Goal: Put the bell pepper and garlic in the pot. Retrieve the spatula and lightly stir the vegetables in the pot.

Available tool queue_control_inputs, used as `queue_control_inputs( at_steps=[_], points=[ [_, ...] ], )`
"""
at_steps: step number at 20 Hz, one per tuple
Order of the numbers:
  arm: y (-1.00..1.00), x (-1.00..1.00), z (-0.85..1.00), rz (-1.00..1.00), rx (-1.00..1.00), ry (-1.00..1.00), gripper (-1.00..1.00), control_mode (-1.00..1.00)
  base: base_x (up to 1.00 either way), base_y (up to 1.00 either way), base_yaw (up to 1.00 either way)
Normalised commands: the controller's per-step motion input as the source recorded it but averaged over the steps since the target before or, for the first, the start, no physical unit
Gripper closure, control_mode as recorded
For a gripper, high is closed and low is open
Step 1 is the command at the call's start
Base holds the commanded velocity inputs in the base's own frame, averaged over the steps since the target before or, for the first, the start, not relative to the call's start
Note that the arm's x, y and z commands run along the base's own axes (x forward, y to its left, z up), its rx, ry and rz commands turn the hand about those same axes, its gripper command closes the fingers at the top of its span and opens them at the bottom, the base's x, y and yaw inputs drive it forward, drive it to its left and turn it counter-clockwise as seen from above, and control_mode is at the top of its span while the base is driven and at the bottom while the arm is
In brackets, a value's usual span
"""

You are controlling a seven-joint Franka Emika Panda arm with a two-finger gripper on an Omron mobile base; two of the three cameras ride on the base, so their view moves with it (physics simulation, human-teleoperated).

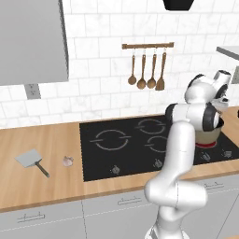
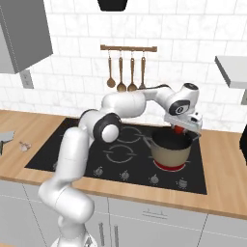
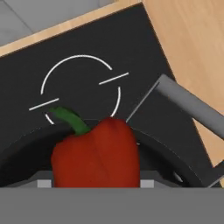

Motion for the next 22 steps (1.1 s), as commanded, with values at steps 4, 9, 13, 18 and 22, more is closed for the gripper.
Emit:
queue_control_inputs(
  at_steps=[4, 9, 13, 18, 22],
  points=[
    [-0.18, -0.65, -0.31, -0.04, 0.0, -0.06, 1.0, -1.0, 0.0, 0.0, 0.0],
    [0.43, -0.61, -0.22, -0.02, 0.0, -0.05, 1.0, -1.0, 0.0, 0.0, 0.0],
    [0.89, -0.14, -0.33, 0.0, 0.0, 0.0, 1.0, -1.0, 0.0, 0.0, 0.0],
    [0.69, 0.07, -0.34, 0.0, 0.0, 0.11, 1.0, -1.0, 0.0, 0.0, 0.0],
    [0.03, 0.0, -0.11, 0.0, 0.0, 0.23, 1.0, -1.0, 0.0, 0.0, 0.0]
  ],
)
